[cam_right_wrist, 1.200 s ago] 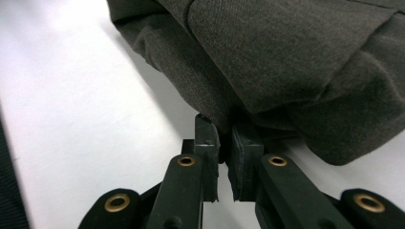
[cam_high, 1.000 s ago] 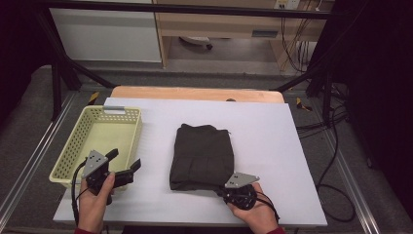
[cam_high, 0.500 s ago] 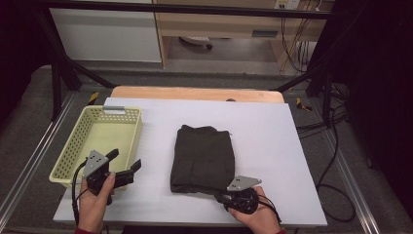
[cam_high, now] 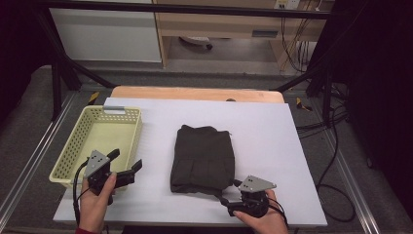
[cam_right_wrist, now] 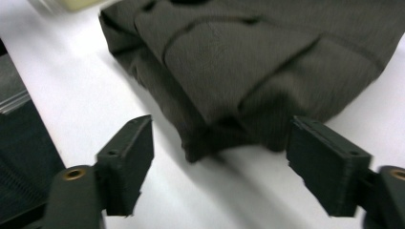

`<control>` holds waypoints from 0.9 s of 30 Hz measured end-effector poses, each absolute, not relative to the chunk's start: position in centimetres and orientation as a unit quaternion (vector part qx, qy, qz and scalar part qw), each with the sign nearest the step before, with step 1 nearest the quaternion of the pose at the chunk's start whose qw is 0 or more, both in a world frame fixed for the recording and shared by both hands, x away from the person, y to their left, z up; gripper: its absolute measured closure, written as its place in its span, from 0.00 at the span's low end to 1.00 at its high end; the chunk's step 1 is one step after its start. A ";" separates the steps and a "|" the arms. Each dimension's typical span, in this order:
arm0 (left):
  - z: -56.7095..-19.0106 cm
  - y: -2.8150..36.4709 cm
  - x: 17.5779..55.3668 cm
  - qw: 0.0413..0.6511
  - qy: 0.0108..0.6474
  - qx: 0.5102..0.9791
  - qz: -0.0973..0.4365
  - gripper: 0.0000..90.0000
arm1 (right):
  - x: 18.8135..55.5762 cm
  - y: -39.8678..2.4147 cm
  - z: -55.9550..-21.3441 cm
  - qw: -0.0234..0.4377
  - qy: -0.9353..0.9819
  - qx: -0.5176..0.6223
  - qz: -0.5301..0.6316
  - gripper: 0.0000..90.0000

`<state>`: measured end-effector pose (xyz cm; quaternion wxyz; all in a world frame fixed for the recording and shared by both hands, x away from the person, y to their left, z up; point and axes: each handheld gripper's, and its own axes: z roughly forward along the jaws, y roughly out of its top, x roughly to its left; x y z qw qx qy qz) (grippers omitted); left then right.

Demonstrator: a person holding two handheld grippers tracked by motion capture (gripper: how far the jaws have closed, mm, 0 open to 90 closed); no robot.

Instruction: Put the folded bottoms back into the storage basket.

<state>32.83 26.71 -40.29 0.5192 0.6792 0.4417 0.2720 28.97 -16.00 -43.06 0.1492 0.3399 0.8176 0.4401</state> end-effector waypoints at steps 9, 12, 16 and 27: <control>-40.3 26.6 32.8 0.518 0.440 0.681 0.272 0.08 | 29.5 -14.8 -42.7 0.181 0.809 0.322 0.457 0.11; -40.3 26.6 32.9 0.519 0.441 0.680 0.271 0.08 | 29.7 -14.4 -42.6 0.188 0.810 0.312 0.459 0.08; -40.3 26.6 32.9 0.519 0.440 0.681 0.270 0.08 | 30.0 -13.8 -42.7 0.185 0.814 0.300 0.462 0.06; -40.3 26.5 32.8 0.518 0.439 0.682 0.270 0.08 | 30.6 -12.9 -44.5 0.179 0.842 0.296 0.415 0.04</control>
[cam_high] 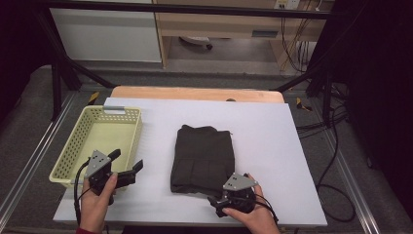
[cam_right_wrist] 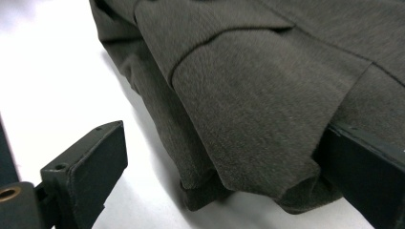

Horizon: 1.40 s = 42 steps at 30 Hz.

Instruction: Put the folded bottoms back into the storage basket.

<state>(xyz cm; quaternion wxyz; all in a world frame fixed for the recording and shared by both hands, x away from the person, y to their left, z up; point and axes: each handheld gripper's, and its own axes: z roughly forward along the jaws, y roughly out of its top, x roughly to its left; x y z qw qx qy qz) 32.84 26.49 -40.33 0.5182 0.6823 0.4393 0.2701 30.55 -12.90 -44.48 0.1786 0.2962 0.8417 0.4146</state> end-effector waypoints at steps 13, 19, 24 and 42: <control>-40.4 26.5 32.9 0.517 0.439 0.683 0.270 0.08 | 30.8 -12.3 -45.6 0.194 0.853 0.293 0.385 0.04; -40.4 26.4 32.9 0.518 0.439 0.683 0.269 0.08 | 30.9 -12.2 -45.9 0.199 0.855 0.294 0.378 0.05; -40.4 26.4 32.9 0.518 0.441 0.681 0.270 0.08 | 31.1 -11.9 -46.2 0.213 0.858 0.294 0.364 0.10; -40.4 26.5 32.9 0.520 0.444 0.679 0.269 0.08 | 31.1 -12.6 -45.4 0.232 0.856 0.286 0.363 0.56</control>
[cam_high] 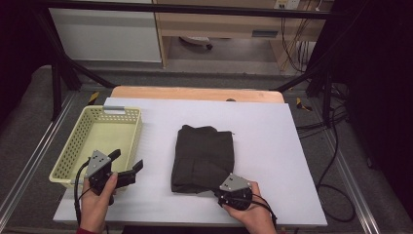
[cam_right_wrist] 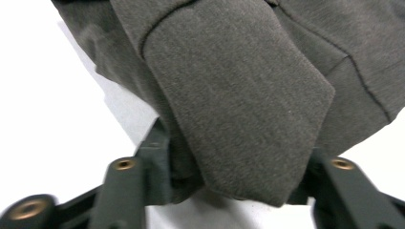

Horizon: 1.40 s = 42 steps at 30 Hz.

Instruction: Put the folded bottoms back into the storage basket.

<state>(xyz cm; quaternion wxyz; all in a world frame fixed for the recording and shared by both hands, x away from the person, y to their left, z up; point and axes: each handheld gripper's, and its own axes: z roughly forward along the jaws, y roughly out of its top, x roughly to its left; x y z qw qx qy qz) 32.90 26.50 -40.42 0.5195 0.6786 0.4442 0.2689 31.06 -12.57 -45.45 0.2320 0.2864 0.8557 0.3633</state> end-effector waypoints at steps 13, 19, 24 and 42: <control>-40.4 26.7 32.9 0.522 0.446 0.677 0.266 0.08 | 30.8 -13.3 -44.6 0.218 0.852 0.285 0.382 0.69; -40.3 26.8 32.9 0.523 0.447 0.674 0.269 0.08 | 29.9 -13.6 -44.1 0.206 0.856 0.285 0.380 0.68; -40.0 26.9 32.7 0.530 0.441 0.670 0.275 0.08 | 30.1 -13.7 -44.3 0.185 0.857 0.291 0.382 0.67; -39.5 26.0 32.0 0.533 0.428 0.679 0.269 0.08 | 29.3 -14.2 -44.0 0.183 0.864 0.285 0.372 0.67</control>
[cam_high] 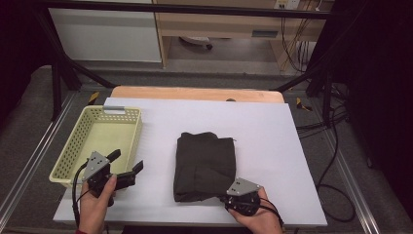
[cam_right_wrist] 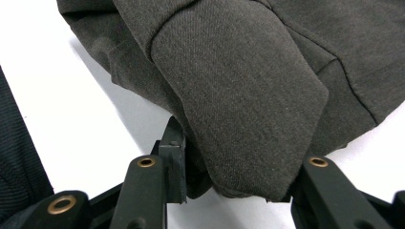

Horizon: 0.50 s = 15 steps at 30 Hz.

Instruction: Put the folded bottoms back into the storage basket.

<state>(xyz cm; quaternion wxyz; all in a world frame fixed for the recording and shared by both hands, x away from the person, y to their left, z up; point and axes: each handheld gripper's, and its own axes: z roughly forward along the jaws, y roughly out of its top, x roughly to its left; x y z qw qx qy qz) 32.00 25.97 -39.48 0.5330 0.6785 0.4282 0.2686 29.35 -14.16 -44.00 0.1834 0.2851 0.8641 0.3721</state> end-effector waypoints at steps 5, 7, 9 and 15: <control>-39.0 24.7 31.9 0.534 0.417 0.686 0.264 0.07 | 29.4 -14.2 -44.1 0.177 0.863 0.291 0.373 0.65; -39.1 23.2 32.4 0.534 0.414 0.694 0.249 0.07 | 29.5 -14.2 -44.1 0.174 0.863 0.292 0.374 0.65; -39.3 22.1 33.1 0.528 0.411 0.704 0.238 0.07 | 29.5 -14.2 -44.1 0.173 0.864 0.291 0.373 0.65; -39.8 19.2 36.2 0.508 0.404 0.727 0.224 0.08 | 29.6 -14.4 -44.0 0.170 0.865 0.286 0.375 0.66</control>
